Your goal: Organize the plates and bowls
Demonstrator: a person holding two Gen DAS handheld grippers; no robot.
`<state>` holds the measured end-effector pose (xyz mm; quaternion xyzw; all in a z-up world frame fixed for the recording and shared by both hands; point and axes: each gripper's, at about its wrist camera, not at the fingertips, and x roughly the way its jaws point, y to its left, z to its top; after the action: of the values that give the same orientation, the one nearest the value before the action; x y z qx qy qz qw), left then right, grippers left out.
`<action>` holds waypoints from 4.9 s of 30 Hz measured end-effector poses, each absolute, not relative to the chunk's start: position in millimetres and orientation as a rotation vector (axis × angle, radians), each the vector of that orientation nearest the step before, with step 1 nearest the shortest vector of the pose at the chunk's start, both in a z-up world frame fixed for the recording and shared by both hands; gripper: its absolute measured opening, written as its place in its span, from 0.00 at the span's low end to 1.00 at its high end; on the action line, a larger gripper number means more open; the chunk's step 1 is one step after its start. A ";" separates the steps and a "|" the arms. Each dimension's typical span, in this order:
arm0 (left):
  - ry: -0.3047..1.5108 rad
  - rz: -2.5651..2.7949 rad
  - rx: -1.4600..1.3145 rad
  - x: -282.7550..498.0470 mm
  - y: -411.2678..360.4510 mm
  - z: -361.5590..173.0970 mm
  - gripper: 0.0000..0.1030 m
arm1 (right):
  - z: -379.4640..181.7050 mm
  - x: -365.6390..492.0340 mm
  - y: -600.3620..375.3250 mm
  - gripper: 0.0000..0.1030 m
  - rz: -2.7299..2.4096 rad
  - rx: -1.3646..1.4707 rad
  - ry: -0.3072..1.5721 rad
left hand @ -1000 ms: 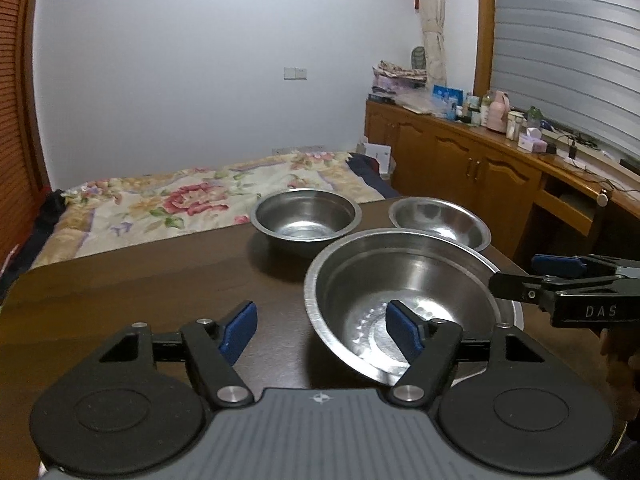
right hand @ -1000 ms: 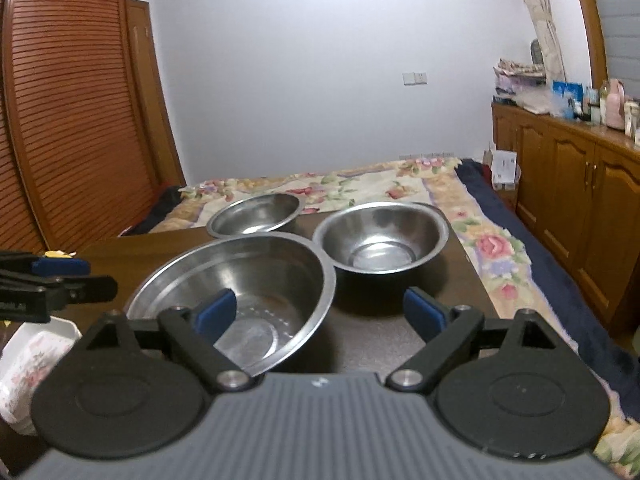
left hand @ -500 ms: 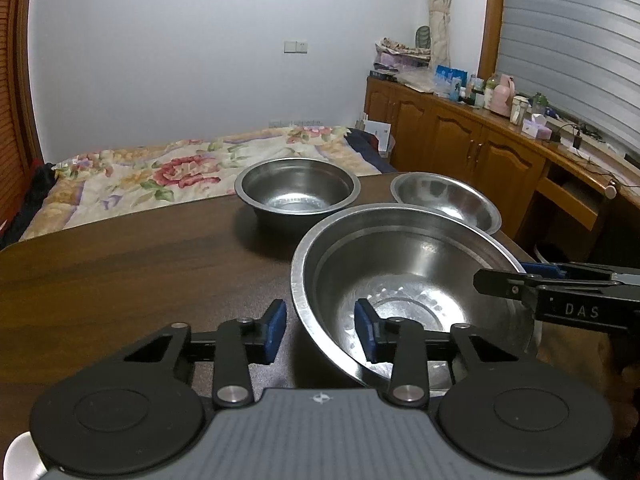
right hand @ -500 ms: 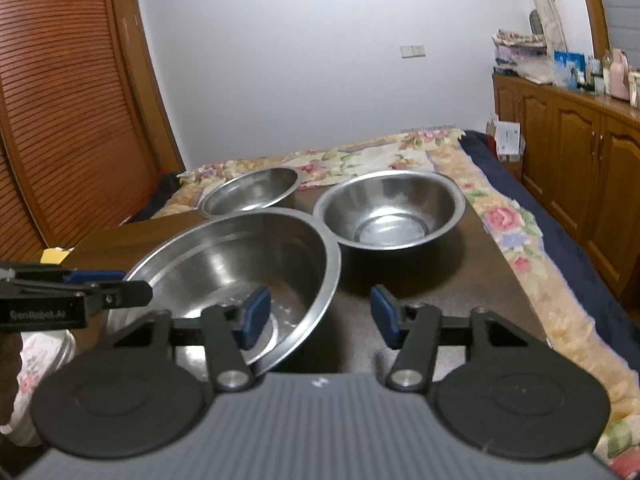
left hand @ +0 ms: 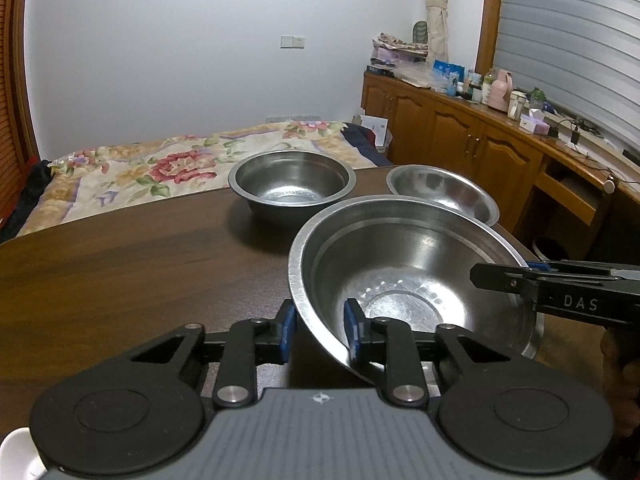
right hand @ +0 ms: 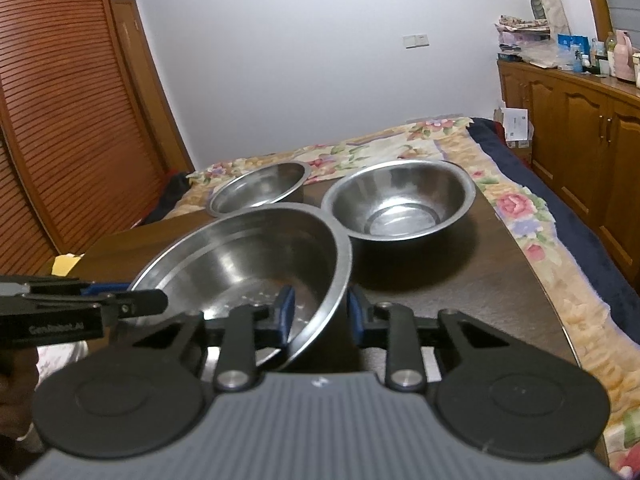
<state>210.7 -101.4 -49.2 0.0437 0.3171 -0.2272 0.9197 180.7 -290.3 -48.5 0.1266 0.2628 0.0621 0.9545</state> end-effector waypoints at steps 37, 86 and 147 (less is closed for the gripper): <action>0.589 -0.497 0.097 143.6 -66.5 -37.3 0.26 | -32.4 120.2 -273.1 0.24 0.231 0.300 0.470; 0.593 -0.487 0.106 127.5 -64.6 -58.1 0.50 | -53.7 104.4 -265.6 0.33 0.191 0.297 0.516; 0.641 -0.619 0.218 281.3 -172.4 -8.0 0.58 | -57.1 263.1 -377.5 0.32 0.094 0.301 0.600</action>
<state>281.3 -172.4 -8.0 0.1050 0.3092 -0.2989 0.8967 263.1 -377.6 -57.1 0.1474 0.2941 0.0463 0.9432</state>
